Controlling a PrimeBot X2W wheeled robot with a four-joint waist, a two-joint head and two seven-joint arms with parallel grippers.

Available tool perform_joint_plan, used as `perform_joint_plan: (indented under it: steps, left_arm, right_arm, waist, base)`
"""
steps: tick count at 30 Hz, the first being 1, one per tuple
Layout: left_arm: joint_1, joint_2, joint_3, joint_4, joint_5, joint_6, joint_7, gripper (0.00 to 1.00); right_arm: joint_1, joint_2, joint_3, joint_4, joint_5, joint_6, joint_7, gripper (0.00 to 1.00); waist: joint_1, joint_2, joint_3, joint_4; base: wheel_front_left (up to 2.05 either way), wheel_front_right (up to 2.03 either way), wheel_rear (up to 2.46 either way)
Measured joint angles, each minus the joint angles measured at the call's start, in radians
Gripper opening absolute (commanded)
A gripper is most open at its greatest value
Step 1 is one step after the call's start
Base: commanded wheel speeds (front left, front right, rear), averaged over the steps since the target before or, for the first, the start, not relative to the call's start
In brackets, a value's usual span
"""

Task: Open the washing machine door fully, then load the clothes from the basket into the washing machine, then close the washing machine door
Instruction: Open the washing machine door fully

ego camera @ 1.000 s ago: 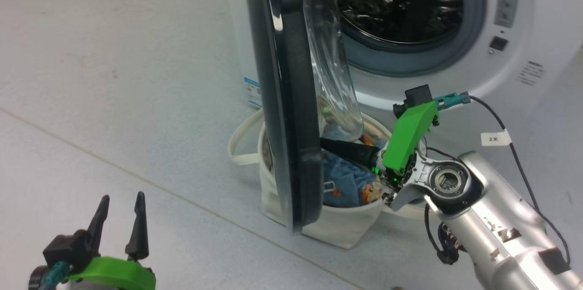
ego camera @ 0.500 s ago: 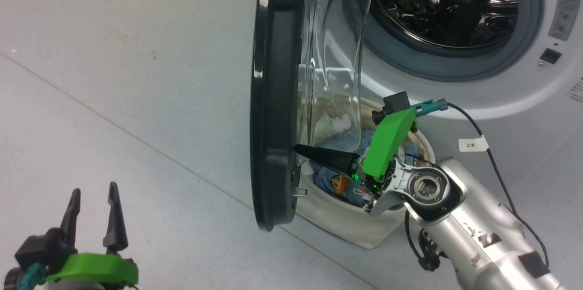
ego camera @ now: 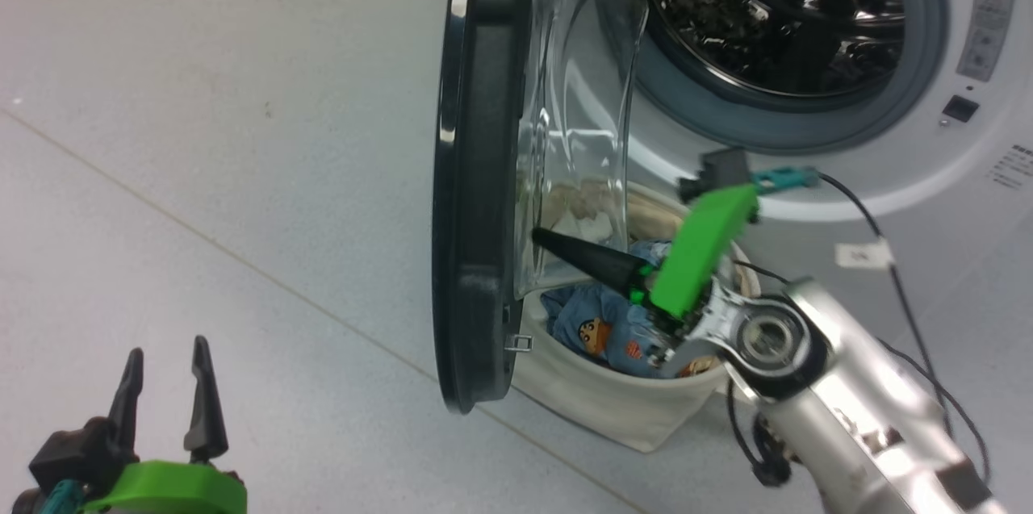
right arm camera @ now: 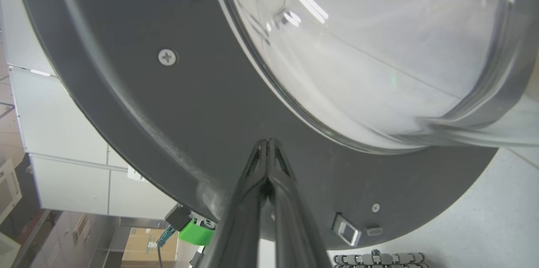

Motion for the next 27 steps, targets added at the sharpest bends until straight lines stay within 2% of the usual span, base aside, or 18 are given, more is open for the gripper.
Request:
perform_joint_plan:
  steps: [1,2,5,11,16,22,27]
  left_arm:
    - [0.0,0.0,-0.004,0.005,0.006,0.0,0.0,1.0]
    - [0.0,0.0,-0.007,0.011,0.009,-0.004,0.0,1.0]
    - [-0.001,0.0,-0.02,0.021,0.018,-0.012,0.0,1.0]
    - [-0.002,0.0,-0.026,0.042,0.023,-0.018,0.0,1.0]
    - [-0.002,0.0,-0.022,0.042,0.023,-0.024,0.0,1.0]
    - [0.0,0.0,-0.012,0.039,0.023,-0.025,0.0,1.0]
    - [0.006,0.0,-0.009,0.033,0.023,-0.026,0.0,1.0]
  right_arm:
    - [0.021,-0.012,-0.007,-0.02,-0.017,0.0,-0.029,0.65]
    - [0.046,-0.025,-0.018,-0.036,-0.035,0.0,-0.064,1.0]
    - [0.128,-0.078,-0.045,-0.069,-0.129,0.0,-0.193,1.0]
    - [0.249,-0.184,-0.08,-0.102,-0.44,0.0,-0.523,1.0]
    - [0.364,-0.216,-0.119,-0.077,-0.645,0.0,-0.714,1.0]
    - [0.473,-0.205,-0.209,-0.03,-0.844,0.0,-0.778,1.0]
    - [0.526,-0.143,-0.295,-0.053,-0.972,0.0,-0.78,1.0]
  waist:
    - [0.0,0.0,-0.006,-0.003]
    - [0.0,0.0,-0.013,-0.005]
    - [0.0,0.0,-0.032,-0.013]
    - [0.0,0.0,-0.054,-0.041]
    - [-0.0001,0.0,-0.069,-0.071]
    - [0.0,0.0,-0.081,-0.105]
    - [0.0,0.0,-0.079,-0.119]
  base:
    - [0.0,0.0,0.0]
    - [0.0,0.0,0.0]
    - [0.0,0.0,0.0]
    - [0.0,0.0,0.0]
    - [0.0,0.0,0.0]
    - [0.0,0.0,0.0]
    - [0.0,0.0,0.0]
